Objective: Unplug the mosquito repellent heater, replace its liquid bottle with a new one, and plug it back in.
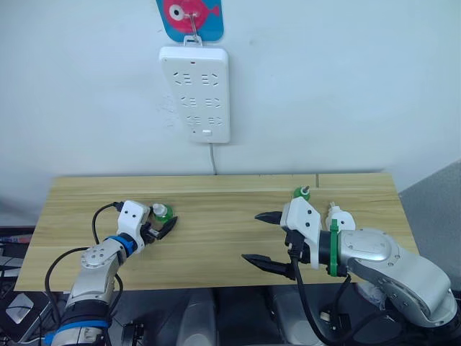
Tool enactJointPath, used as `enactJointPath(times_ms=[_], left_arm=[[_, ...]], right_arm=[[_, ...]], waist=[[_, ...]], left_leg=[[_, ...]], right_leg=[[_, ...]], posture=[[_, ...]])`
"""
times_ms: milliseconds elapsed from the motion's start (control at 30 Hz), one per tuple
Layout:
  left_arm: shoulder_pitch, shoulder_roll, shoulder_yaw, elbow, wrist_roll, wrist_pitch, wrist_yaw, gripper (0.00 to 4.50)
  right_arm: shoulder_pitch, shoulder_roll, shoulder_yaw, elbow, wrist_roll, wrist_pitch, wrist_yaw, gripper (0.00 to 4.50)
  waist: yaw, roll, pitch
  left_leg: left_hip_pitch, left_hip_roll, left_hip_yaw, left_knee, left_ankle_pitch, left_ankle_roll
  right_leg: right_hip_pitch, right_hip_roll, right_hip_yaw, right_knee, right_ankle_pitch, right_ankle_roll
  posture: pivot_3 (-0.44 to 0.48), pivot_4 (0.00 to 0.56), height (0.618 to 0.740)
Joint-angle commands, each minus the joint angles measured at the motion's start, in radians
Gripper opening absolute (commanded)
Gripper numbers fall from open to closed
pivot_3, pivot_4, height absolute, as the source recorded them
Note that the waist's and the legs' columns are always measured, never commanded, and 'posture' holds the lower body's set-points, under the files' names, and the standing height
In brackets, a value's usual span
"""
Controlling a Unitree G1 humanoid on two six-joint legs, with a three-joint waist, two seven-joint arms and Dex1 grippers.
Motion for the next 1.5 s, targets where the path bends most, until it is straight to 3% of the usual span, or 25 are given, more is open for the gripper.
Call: enactJointPath(times_ms=[33,100,367,567,833,1100,1500], left_arm=[[0.031,-0.026,-0.015,0.013,0.01,-0.023,0.003,2.75],[0.04,-0.031,-0.014,0.009,0.013,-0.034,0.007,2.24],[0.126,0.028,-0.015,-0.093,0.008,-0.069,-0.069,2.22],[0.169,0.098,-0.063,-0.389,-0.067,0.04,-0.208,2.22],[0.034,0.096,-0.2,-0.627,-0.16,0.179,-0.333,2.22],[-0.125,0.12,-0.3,-0.633,-0.174,0.311,-0.433,2.22],[-0.167,0.165,-0.327,-0.636,-0.149,0.348,-0.49,2.22]], right_arm=[[0.013,-0.002,-0.027,-0.075,0.036,0.011,-0.012,4.5],[0.021,-0.009,-0.033,-0.085,0.042,0.017,-0.016,4.5],[0.018,-0.033,-0.021,-0.059,0.024,-0.018,-0.01,4.5],[-0.019,-0.022,-0.016,0.011,0.005,-0.083,0.02,4.5],[-0.108,0.008,-0.02,0.095,0.026,-0.094,0.07,4.5],[-0.262,0.086,0.019,0.19,0.056,-0.04,0.097,4.5],[-0.372,0.139,0.127,0.306,-0.011,-0.039,0.132,4.5]], waist=[[0.001,0.0,0.0],[0.002,0.0,0.0],[-0.004,0.0,0.0],[0.004,-0.002,-0.001],[0.001,-0.004,-0.008],[-0.027,-0.005,-0.043],[-0.052,-0.004,-0.074]], left_leg=[[0.0,0.0,0.0,0.0,0.0,0.0],[-0.001,-0.001,0.0,0.0,0.0,0.0],[0.0,0.0,0.0,-0.001,0.0,0.0],[-0.003,-0.001,-0.002,0.0,0.0,-0.001],[-0.004,-0.001,-0.003,0.002,0.003,-0.005],[-0.006,-0.001,-0.006,0.002,0.003,-0.005],[-0.007,-0.002,-0.013,0.003,0.006,-0.009]], right_leg=[[0.0,0.0,0.0,0.0,0.001,-0.001],[0.0,-0.001,0.0,0.0,0.001,-0.002],[-0.001,-0.001,0.0,0.0,0.002,-0.002],[-0.001,-0.001,-0.002,-0.001,0.002,-0.002],[-0.002,-0.002,-0.005,0.0,0.003,-0.003],[-0.002,-0.001,-0.008,0.0,0.003,-0.004],[-0.002,-0.001,-0.013,0.004,0.004,-0.005]], posture=[[-0.145,0.367,0.74],[-0.144,0.361,0.74],[-0.135,0.335,0.74],[-0.125,0.29,0.74],[-0.151,0.219,0.74],[-0.18,0.162,0.74],[-0.16,0.14,0.74]])
